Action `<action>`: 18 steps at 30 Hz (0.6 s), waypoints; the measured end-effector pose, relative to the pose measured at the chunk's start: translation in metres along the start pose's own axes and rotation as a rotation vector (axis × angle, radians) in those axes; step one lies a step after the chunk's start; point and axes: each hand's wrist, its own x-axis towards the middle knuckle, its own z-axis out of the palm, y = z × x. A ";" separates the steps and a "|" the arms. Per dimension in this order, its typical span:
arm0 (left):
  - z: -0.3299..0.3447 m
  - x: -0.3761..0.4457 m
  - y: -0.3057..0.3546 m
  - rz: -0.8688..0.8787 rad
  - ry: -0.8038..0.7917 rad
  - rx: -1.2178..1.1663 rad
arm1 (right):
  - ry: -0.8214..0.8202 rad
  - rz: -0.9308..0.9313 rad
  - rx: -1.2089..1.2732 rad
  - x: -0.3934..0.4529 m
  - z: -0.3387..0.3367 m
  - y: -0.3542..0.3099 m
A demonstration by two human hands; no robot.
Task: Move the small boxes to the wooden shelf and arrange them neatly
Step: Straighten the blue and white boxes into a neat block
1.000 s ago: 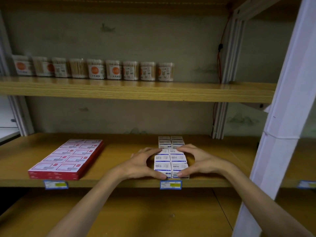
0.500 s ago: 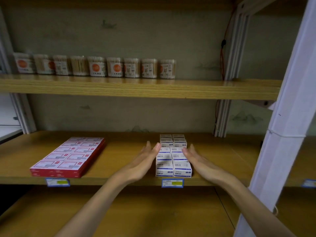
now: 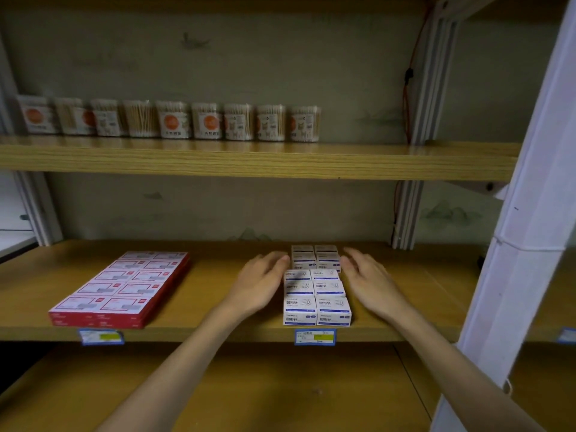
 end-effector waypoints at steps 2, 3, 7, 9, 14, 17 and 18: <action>0.000 0.017 0.003 -0.023 -0.050 -0.017 | -0.044 0.003 -0.015 0.015 0.000 0.001; 0.001 0.023 0.005 -0.045 -0.092 -0.026 | -0.080 0.001 -0.018 0.020 0.001 0.001; 0.007 0.036 0.006 -0.102 -0.183 0.030 | -0.142 -0.014 -0.049 0.028 0.008 0.001; 0.007 0.034 0.006 -0.097 -0.174 0.030 | -0.137 -0.025 -0.073 0.030 0.011 0.003; 0.003 0.021 0.006 -0.066 -0.136 0.031 | -0.142 -0.096 -0.138 0.028 0.015 0.005; 0.003 0.019 0.002 -0.045 -0.128 0.043 | -0.140 -0.096 -0.167 0.028 0.016 0.006; 0.004 0.020 0.001 -0.047 -0.125 0.047 | -0.136 -0.092 -0.171 0.028 0.016 0.007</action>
